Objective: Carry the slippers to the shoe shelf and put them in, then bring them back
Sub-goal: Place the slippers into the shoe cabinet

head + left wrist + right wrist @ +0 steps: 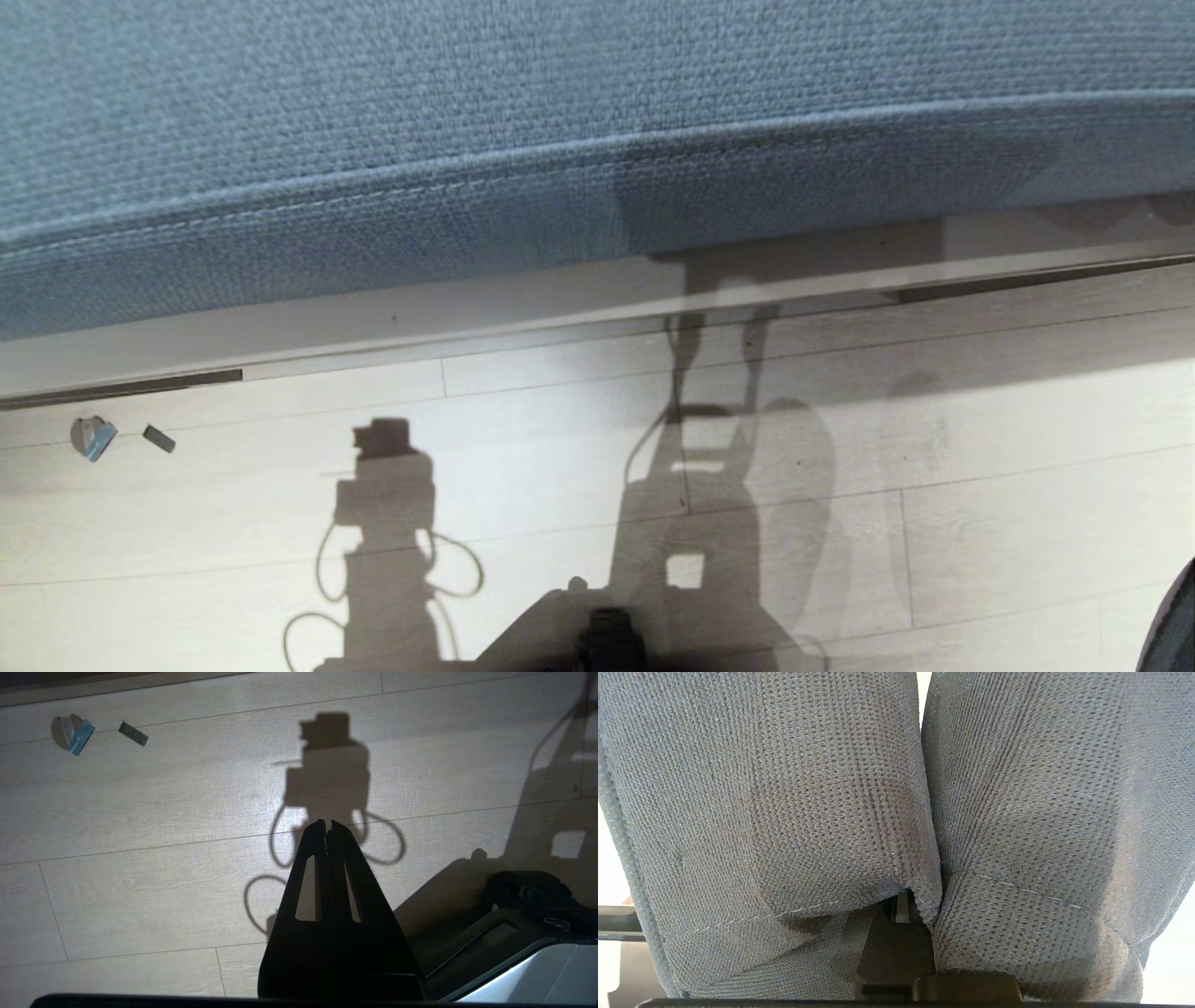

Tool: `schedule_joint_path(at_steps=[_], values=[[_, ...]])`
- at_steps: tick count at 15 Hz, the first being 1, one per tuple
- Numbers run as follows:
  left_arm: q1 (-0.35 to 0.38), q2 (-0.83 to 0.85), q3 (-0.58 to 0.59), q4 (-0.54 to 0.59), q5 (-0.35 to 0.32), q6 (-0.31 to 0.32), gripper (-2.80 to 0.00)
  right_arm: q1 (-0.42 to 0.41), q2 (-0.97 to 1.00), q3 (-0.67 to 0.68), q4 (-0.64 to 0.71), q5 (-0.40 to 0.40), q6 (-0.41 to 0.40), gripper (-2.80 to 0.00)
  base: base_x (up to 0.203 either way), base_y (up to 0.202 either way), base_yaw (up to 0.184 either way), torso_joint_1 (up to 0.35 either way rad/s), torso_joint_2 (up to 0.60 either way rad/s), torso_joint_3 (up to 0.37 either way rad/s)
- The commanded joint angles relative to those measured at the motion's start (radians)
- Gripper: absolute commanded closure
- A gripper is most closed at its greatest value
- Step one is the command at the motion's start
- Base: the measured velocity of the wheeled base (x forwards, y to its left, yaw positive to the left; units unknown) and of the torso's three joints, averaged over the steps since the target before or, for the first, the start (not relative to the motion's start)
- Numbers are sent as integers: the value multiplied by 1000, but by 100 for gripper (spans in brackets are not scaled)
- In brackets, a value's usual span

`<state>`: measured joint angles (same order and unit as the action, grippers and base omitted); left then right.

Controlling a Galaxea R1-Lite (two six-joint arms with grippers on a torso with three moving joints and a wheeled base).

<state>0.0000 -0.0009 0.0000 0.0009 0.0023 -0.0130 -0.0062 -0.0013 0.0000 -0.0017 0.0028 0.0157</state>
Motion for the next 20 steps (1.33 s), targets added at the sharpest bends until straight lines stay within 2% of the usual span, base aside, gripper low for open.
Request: schedule_joint_path(at_steps=[1,8,15,20], values=[[0,1,0,1,1,-1,0,0,0,0,0,0,0,0,0,0,0,2,7,-124],[0,1,0,1,1,-1,0,0,0,0,0,0,3,0,0,0,0,0,2,-25],[0,1,0,1,1,0,0,0,0,0,0,0,3,0,-184,0,0,2,0,2],[0,1,0,1,-1,1,0,0,0,0,0,0,4,0,-23,0,-1,1,1,0]])
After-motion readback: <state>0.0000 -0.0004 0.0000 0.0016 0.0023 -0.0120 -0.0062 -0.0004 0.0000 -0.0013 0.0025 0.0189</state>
